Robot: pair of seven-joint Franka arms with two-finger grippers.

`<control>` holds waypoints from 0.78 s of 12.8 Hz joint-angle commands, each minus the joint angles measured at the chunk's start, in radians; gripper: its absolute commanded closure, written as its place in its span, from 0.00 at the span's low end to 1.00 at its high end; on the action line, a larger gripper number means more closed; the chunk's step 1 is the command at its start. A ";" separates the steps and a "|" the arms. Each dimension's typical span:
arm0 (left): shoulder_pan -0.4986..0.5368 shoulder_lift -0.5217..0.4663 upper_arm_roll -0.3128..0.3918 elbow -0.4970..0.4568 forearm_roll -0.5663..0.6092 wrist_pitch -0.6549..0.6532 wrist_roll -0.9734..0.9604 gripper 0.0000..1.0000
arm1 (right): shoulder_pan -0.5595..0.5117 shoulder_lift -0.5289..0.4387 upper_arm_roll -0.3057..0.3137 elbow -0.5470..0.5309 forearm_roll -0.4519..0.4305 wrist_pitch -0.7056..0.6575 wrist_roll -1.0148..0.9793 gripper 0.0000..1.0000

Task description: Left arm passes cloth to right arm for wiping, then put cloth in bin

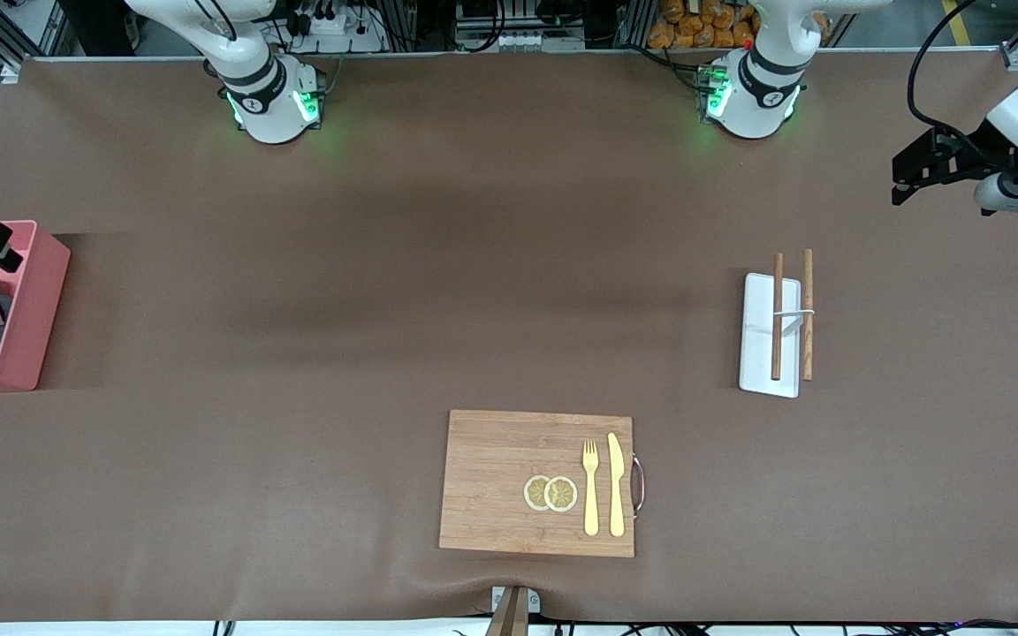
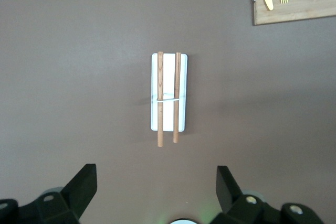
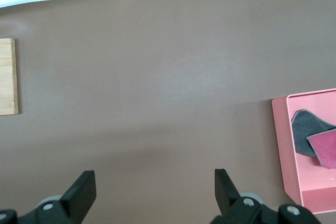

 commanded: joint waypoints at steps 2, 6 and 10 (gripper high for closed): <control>0.018 -0.013 -0.005 -0.007 -0.025 0.015 -0.039 0.00 | -0.006 0.013 0.005 0.031 0.006 -0.022 0.009 0.00; 0.018 -0.013 -0.005 -0.009 -0.025 0.015 -0.039 0.00 | -0.003 0.013 0.004 0.031 0.005 -0.022 0.008 0.00; 0.016 -0.013 -0.005 -0.009 -0.025 0.015 -0.039 0.00 | 0.001 0.013 0.002 0.031 0.002 -0.023 0.006 0.00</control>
